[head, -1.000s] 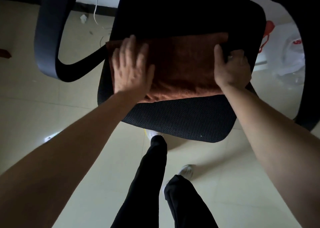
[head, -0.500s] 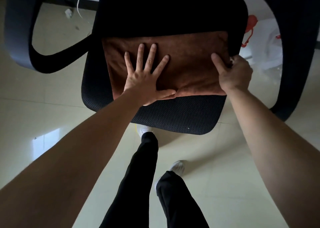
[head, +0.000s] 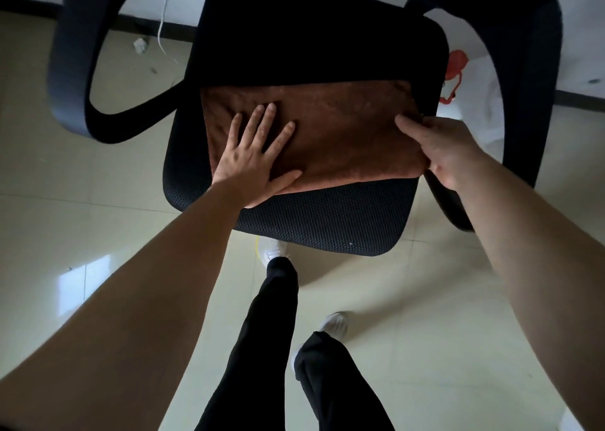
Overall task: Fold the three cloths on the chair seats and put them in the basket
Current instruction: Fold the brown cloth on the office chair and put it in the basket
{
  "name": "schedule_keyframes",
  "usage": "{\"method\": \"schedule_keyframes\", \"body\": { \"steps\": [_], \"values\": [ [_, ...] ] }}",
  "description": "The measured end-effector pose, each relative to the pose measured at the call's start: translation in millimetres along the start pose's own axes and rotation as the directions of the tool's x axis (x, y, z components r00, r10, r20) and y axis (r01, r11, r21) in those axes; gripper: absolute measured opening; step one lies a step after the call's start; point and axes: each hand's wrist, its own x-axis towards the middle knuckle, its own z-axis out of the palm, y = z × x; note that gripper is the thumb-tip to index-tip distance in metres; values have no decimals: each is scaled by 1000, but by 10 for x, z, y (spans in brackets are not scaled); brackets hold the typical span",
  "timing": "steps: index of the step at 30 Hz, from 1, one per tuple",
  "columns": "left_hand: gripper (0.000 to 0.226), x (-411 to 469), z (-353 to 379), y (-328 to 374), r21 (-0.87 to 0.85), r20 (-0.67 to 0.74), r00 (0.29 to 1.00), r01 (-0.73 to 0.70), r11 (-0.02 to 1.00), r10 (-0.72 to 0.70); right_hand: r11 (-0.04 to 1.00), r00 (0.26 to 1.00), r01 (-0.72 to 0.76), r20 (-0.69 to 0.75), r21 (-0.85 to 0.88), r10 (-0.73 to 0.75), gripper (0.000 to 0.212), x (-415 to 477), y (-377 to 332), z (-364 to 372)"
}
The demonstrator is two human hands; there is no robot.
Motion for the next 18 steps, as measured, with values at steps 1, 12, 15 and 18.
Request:
{"method": "schedule_keyframes", "body": {
  "steps": [1,12,15,18],
  "values": [
    [79,-105,17,-92,13,0,1000,2,1000,-2,999,1000,16,-5,-29,-16,24,-21,-29,8],
    [50,-528,-452,-263,-832,325,574,552,61,-752,861,928,352,15,-368,-372,27,-502,-679,789],
    [50,-528,-574,-431,-836,529,522,456,-305,-670,707,858,470,85,-529,-507,25,-722,-733,1331],
    [53,-510,-568,-552,-816,577,554,431,-387,-600,617,832,517,176,-594,-527,25,-825,-591,1918]
  ]
}}
